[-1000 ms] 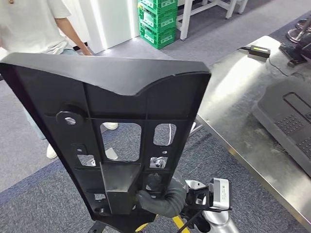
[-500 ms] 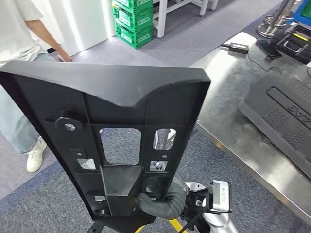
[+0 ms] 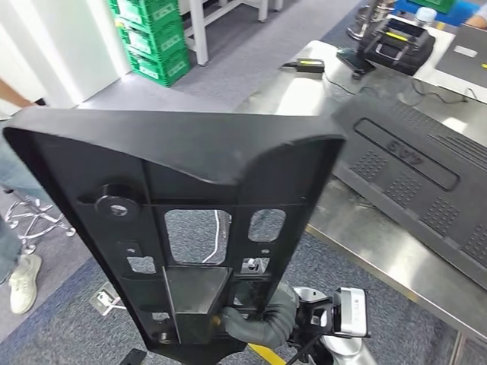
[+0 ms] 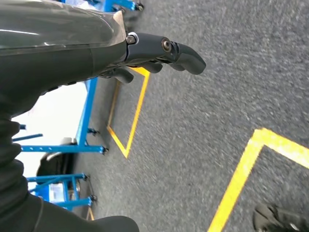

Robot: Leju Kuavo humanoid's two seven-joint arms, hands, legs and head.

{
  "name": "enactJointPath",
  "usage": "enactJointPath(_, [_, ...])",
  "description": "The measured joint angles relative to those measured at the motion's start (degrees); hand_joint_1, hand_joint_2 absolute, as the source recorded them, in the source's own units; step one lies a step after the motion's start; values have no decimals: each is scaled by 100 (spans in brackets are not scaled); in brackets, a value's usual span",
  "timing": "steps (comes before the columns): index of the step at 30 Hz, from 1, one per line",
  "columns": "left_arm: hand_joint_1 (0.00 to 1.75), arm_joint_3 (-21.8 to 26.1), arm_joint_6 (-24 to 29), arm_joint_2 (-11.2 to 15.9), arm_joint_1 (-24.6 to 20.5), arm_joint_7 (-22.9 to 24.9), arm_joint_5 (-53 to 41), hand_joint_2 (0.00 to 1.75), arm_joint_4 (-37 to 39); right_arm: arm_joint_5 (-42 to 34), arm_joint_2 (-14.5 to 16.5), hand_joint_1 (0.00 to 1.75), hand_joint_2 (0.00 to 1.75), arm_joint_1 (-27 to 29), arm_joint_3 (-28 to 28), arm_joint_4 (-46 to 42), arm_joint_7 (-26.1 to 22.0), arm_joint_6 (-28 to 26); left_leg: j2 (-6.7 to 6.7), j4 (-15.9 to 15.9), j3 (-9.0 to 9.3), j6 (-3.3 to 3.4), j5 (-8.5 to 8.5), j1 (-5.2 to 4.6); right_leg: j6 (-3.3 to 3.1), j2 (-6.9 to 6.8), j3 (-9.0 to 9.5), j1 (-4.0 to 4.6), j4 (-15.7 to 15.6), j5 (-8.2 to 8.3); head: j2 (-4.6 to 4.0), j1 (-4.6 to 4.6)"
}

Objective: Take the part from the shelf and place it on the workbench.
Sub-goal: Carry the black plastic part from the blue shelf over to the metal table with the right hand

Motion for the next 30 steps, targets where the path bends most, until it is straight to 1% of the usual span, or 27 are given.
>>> enactJointPath(1, [0, 15, 2, 21, 10, 0, -4, 175, 0, -4, -11, 175, 175, 11, 1, -1, 0, 5, -8, -34, -44, -1, 132, 1, 4, 84, 17, -1, 7, -15, -1, -1])
enactJointPath(2, [0, 25, 4, 43, 15, 0, -15, 175, 0, -9, -21, 175, 175, 18, 1, -4, 0, 8, -30, -282, 13, -1, 366, 6, 15, 165, 39, -4, 19, -37, -1, 0])
enactJointPath(3, [0, 28, 4, 60, 16, 0, -29, 175, 0, -14, -28, 175, 175, 21, 2, -12, -1, 9, -96, -644, 131, 0, 618, 16, 33, 236, 55, -10, 42, -67, -1, -1])
enactJointPath(4, [0, 31, 4, 74, 13, -1, -43, 175, 0, -18, -35, 175, 175, 20, 2, -21, -2, 11, -196, -975, 253, 1, 793, 28, 57, 297, 55, -7, 75, -98, -1, 0])
enactJointPath(5, [0, 33, 6, 81, 9, -2, -52, 175, 0, -22, -42, 175, 175, 19, 2, -32, -4, 12, -286, -1216, 344, 8, 888, 37, 82, 351, 40, -7, 112, -122, -1, 2])
enactJointPath(6, [0, 36, 7, 84, 9, -2, -55, 175, 0, -26, -50, 175, 175, 21, 3, -42, -5, 14, -352, -1329, 389, 19, 896, 38, 104, 397, 17, -10, 137, -136, -1, 4])
enactJointPath(8, [0, 44, 12, 87, 6, 1, -51, 175, 0, -34, -69, 175, 175, 29, 4, -61, -7, 16, -329, -1366, 412, 62, 860, 30, 136, 481, -15, -25, 153, -143, -1, 6])
enactJointPath(9, [0, 50, 13, 89, 0, 2, -49, 175, 0, -38, -80, 175, 175, 34, 5, -75, -8, 17, -289, -1378, 424, 87, 856, 34, 160, 444, -19, -25, 170, -163, 0, 8])
enactJointPath(11, [0, 63, 16, 92, -15, 1, -51, 175, 0, -49, -100, 175, 175, 30, 8, -108, -9, 19, -203, -1393, 454, 142, 843, 57, 236, 204, -134, -23, 424, -324, 1, 26])
enactJointPath(12, [0, 68, 16, 93, -17, -1, -52, 175, 0, -53, -108, 175, 175, 29, 10, -122, -10, 20, -151, -1396, 470, 162, 828, 60, 279, 47, -282, -32, 724, -472, 1, 35])
enactJointPath(13, [0, 74, 16, 95, -10, -1, -55, 175, 0, -56, -114, 175, 175, 28, 13, -131, -11, 21, -94, -1396, 484, 178, 811, 60, 313, -51, -482, -51, 1100, -629, 0, 43])
enactJointPath(14, [0, 82, 20, 98, -1, 2, -58, 175, 0, -60, -124, 175, 175, 37, 15, -135, -13, 22, -31, -1395, 500, 185, 793, 60, 336, -95, -685, -76, 1461, -745, 0, 42])
enactJointPath(15, [0, 93, 28, 101, 6, 8, -59, 175, 0, -61, -139, 175, 175, 54, 16, -136, -20, 22, 31, -1395, 519, 185, 773, 60, 352, -116, -831, -96, 1696, -773, 0, 42])
enactJointPath(16, [0, 105, 39, 103, 9, 17, -58, 175, 0, -63, -158, 175, 175, 75, 16, -136, -37, 25, 86, -1395, 544, 179, 750, 60, 357, -129, -868, -108, 1706, -682, 0, 42])
enactJointPath(17, [0, 118, 51, 104, 5, 30, -56, 175, 0, -64, -178, 175, 175, 96, 16, -136, -61, 31, 136, -1395, 577, 169, 726, 59, 349, -150, -791, -112, 1492, -495, 0, 42])
enactJointPath(18, [0, 130, 60, 104, -2, 46, -54, 175, 0, -63, -193, 175, 175, 110, 15, -137, -90, 40, 181, -1398, 619, 155, 697, 58, 322, -209, -620, -102, 1101, -256, 0, 42])
enactJointPath(19, [0, 141, 64, 104, -6, 60, -53, 175, 0, -63, -205, 175, 175, 116, 15, -139, -115, 54, 225, -1408, 661, 136, 670, 57, 285, -328, -439, -70, 718, -86, 0, 40])
enactJointPath(20, [0, 153, 71, 104, -10, 73, -54, 175, 0, -62, -211, 175, 175, 115, 15, -142, -131, 68, 265, -1420, 692, 113, 649, 52, 237, -440, -298, -26, 414, 20, 0, 40])
enactJointPath(21, [0, 164, 79, 104, -14, 83, -55, 175, 0, -62, -216, 175, 175, 114, 14, -144, -140, 80, 312, -1432, 715, 85, 632, 46, 197, -526, -222, 17, 239, 49, -1, 37])
enactJointPath(22, [0, 174, 85, 104, -14, 89, -54, 175, 0, -62, -221, 175, 175, 116, 13, -144, -144, 89, 364, -1452, 732, 57, 622, 40, 168, -557, -211, 52, 199, 15, -1, 34])
enactJointPath(23, [0, 180, 90, 104, -18, 93, -54, 175, 0, -62, -228, 175, 175, 119, 13, -145, -145, 94, 426, -1475, 757, 24, 616, 32, 141, -502, -211, 67, 165, 16, -1, 35])
enactJointPath(24, [0, 185, 92, 104, -25, 97, -52, 175, 0, -61, -235, 175, 175, 126, 11, -151, -146, 98, 465, -1496, 787, -4, 595, 33, 120, -440, -191, 46, 126, 23, -1, 32])
enactJointPath(26, [0, 197, 99, 113, -41, 99, -53, 175, 0, -62, -244, 175, 175, 122, 10, -169, -150, 107, 331, -1353, 761, -36, 468, 36, 73, -322, -118, 3, 28, 48, -1, 26])
enactJointPath(27, [0, 202, 104, 117, -46, 99, -53, 175, 0, -63, -244, 175, 175, 120, 9, -178, -151, 109, 201, -1096, 645, -42, 326, 38, 51, -270, -79, -18, -5, 53, -1, 15])
enactJointPath(28, [0, 207, 108, 124, -43, 99, -53, 175, 0, -64, -244, 175, 175, 117, 10, -179, -153, 110, 82, -722, 457, -44, 160, 31, 33, -210, -61, -14, -13, 44, -1, 7])
enactJointPath(29, [0, 211, 109, 127, -34, 99, -53, 175, 0, -63, -245, 175, 175, 119, 10, -178, -153, 110, 24, -322, 238, -50, 12, 24, 19, -141, -50, -11, -10, 34, -1, -2])
enactJointPath(30, [0, 215, 109, 130, -20, 102, -55, 175, 0, -63, -246, 175, 175, 128, 9, -176, -153, 111, 2, -24, 54, -56, -51, 20, 8, -63, -38, -6, -7, 22, 0, -6])
